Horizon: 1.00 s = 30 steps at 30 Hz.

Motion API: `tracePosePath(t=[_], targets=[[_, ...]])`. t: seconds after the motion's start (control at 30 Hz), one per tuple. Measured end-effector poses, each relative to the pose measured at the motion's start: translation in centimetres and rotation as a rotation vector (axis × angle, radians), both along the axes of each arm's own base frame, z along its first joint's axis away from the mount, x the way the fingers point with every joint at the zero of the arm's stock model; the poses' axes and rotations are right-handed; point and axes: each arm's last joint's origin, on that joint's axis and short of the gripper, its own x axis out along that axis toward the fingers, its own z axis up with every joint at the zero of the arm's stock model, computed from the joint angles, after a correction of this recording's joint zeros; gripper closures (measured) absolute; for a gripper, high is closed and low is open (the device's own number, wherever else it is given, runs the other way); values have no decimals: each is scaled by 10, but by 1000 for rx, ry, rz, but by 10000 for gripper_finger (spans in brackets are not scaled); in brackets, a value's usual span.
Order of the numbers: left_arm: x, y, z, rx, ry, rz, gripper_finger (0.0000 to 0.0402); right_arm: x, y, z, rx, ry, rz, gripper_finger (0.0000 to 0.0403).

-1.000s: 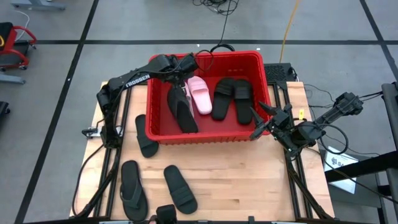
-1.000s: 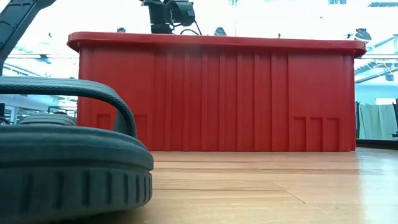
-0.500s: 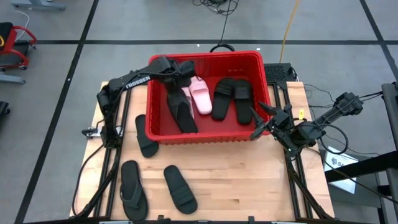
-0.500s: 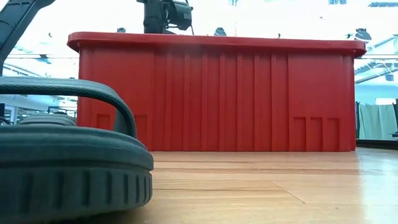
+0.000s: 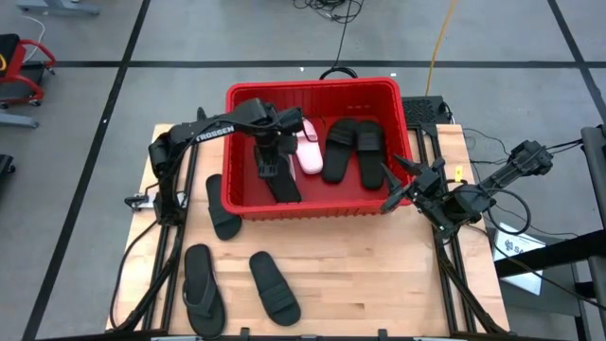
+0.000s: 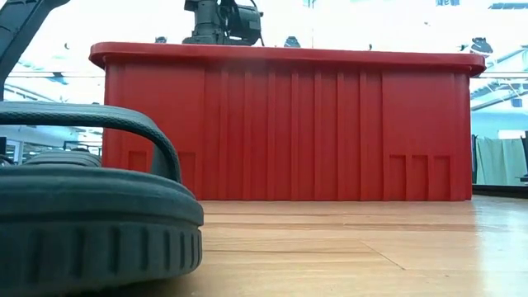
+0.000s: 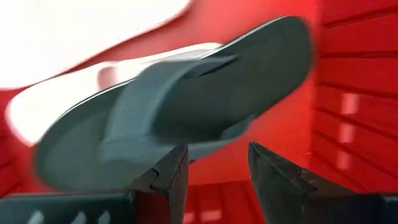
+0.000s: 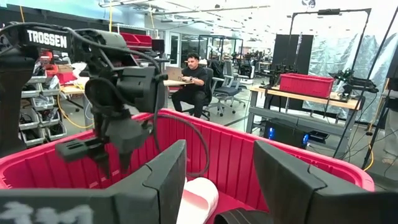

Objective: Pick and place slides into bin
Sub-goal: Put the black slipper into the red bin

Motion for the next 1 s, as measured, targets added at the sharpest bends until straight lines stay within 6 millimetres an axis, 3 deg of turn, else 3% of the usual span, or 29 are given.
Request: tracePosePath(t=[0.13, 0.33, 1.0], targets=[[2, -5, -12, -79, -5, -24, 245, 0, 0, 0, 0, 0, 0, 227], [4, 0, -33, -10, 7, -41, 245, 0, 0, 0, 2, -4, 0, 227], [9, 35, -32, 302, -64, 9, 245, -1, -1, 2, 12, -19, -3, 227]])
